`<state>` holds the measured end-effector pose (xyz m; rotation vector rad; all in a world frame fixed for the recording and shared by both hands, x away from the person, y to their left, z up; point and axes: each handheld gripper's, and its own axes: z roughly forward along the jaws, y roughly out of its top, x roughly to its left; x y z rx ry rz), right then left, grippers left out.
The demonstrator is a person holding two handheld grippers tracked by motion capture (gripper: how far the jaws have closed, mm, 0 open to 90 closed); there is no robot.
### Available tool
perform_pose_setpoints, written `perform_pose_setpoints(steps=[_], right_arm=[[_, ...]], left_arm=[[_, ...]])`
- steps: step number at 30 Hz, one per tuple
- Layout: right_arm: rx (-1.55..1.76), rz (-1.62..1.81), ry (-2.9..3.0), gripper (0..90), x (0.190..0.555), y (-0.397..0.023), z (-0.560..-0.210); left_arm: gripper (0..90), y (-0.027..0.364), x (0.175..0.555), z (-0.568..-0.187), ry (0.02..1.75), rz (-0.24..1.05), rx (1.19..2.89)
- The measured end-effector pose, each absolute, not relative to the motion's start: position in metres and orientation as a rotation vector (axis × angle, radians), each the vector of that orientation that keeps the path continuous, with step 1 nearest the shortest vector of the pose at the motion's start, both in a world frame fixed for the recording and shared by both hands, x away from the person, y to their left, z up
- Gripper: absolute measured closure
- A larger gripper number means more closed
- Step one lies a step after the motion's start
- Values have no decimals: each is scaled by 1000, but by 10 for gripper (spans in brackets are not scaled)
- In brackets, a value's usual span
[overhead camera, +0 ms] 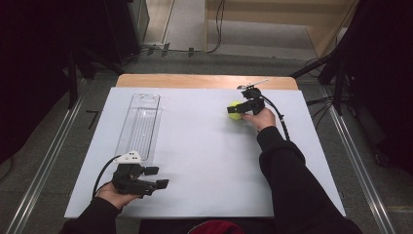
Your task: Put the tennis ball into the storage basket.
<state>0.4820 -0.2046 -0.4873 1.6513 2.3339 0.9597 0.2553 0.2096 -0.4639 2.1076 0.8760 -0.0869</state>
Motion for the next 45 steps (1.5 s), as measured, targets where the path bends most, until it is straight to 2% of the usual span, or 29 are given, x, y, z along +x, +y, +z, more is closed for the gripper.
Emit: perform_pose_setpoints(steps=[21, 25, 30, 45], right_arm=[[1667, 978, 2404, 111, 483, -197, -500], [1660, 973, 2414, 134, 483, -196, -500], [1657, 1019, 2425, 230, 482, -196, -499], [1639, 983, 2411, 238, 481, -197, -496]], left_arm=[[309, 210, 255, -463, 873, -86, 2109], [309, 210, 255, -463, 874, -87, 2109], [309, 209, 255, -463, 874, -85, 2108], [309, 210, 255, -464, 874, -89, 2106]])
